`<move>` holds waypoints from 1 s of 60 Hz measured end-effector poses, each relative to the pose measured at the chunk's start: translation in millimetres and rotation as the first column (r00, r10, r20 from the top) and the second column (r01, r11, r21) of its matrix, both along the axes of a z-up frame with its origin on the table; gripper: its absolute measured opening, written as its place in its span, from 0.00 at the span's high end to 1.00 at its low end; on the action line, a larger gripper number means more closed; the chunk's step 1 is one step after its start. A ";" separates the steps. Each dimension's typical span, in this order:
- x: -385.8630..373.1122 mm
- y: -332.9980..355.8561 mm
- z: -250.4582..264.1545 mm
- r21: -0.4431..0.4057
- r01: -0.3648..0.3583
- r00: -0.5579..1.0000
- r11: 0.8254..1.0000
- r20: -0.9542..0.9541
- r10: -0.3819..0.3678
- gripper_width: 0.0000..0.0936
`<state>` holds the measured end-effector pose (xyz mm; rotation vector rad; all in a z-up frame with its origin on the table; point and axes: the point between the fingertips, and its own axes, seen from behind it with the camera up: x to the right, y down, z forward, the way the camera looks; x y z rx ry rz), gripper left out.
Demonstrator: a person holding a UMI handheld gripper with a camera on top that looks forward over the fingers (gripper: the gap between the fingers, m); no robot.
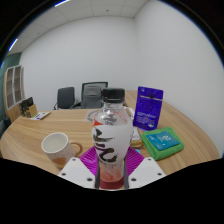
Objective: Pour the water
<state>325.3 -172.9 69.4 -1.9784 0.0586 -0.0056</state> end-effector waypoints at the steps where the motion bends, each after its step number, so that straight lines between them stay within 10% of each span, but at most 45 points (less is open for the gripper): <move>1: -2.3 -2.4 -3.9 -0.004 0.000 1.000 1.000 -0.003 0.000 0.66; 21: -4.0 -8.6 -10.4 0.013 -0.006 1.000 1.000 -0.019 0.006 0.45; 28: -3.4 -17.7 -10.6 -0.022 0.005 1.000 1.000 0.018 -0.004 0.08; 60: -93.5 -191.8 97.3 -0.171 0.155 0.986 0.973 0.089 -0.142 0.08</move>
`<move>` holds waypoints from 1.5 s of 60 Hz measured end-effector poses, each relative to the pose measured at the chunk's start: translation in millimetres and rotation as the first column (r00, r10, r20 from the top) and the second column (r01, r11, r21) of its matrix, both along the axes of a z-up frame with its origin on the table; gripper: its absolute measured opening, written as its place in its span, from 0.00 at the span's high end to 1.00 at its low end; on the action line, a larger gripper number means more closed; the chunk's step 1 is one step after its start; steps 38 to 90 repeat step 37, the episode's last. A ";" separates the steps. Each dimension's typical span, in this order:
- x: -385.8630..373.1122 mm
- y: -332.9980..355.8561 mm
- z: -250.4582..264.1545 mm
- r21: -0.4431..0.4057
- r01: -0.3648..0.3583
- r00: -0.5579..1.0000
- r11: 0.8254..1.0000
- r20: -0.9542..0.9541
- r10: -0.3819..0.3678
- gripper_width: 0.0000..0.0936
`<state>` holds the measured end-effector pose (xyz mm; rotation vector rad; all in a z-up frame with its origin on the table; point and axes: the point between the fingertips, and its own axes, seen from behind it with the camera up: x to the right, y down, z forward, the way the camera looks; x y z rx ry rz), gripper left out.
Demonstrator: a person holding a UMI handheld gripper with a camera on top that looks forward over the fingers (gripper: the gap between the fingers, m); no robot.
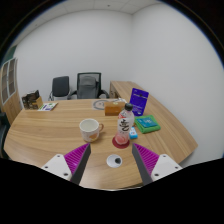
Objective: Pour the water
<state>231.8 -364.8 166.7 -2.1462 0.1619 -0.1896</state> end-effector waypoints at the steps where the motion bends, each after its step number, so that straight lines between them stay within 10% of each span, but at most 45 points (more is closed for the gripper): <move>1: -3.8 -6.2 3.1 -0.002 0.004 1.000 1.000 -0.001 -0.004 0.08; 90: -68.1 -89.6 45.4 -0.006 -0.006 1.000 1.000 0.021 0.006 0.08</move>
